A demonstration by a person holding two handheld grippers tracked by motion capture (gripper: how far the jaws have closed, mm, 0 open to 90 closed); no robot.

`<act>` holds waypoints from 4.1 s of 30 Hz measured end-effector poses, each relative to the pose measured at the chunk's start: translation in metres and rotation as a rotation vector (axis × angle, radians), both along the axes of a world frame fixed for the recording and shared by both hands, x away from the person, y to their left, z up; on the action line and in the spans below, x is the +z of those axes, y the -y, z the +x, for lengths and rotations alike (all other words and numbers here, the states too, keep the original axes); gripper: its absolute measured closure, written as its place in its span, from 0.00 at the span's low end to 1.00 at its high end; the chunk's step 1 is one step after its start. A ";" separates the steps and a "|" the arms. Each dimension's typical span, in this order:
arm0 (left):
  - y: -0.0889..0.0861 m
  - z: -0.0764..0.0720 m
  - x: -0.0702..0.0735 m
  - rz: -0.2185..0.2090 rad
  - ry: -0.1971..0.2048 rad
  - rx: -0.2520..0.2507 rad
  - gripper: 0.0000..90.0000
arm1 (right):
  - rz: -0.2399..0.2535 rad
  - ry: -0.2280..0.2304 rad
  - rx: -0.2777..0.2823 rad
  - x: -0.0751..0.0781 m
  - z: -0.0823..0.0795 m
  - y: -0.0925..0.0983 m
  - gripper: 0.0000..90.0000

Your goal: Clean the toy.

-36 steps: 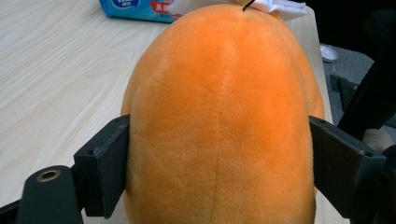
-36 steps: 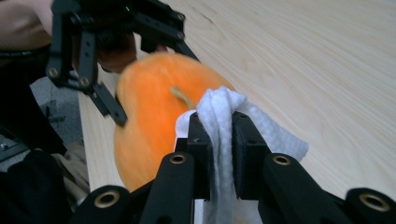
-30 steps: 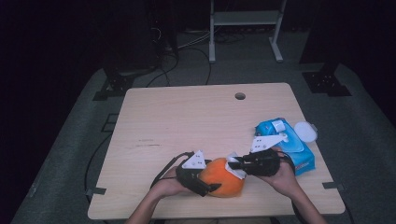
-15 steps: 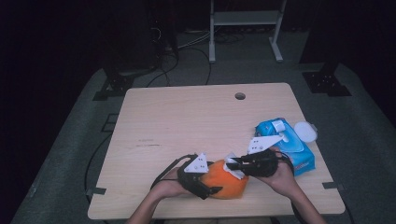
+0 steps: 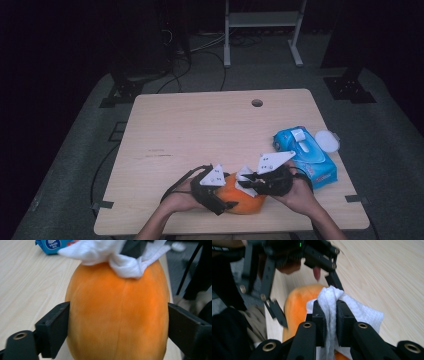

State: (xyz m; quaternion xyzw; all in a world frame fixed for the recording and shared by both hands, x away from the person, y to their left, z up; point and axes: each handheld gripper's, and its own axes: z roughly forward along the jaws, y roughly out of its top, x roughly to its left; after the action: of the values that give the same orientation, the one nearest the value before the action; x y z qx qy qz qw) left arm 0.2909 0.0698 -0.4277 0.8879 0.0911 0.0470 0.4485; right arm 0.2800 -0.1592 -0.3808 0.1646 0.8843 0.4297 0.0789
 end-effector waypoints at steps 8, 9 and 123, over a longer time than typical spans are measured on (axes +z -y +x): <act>0.003 -0.003 -0.003 0.004 0.007 0.015 0.15 | -0.009 0.007 -0.009 0.003 -0.004 0.005 0.87; 0.005 -0.004 -0.002 0.018 0.024 0.014 0.15 | -0.008 0.010 -0.006 0.004 -0.004 0.002 0.87; -0.032 0.024 -0.003 -0.121 -0.057 0.036 0.43 | 0.138 -0.102 -0.105 -0.015 0.025 0.027 0.88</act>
State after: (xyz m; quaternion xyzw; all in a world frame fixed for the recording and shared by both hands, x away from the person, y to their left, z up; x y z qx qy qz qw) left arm 0.3150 0.1021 -0.4307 0.8585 0.1223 0.0239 0.4974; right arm 0.3051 -0.1864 -0.3954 0.2373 0.8457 0.4759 0.0448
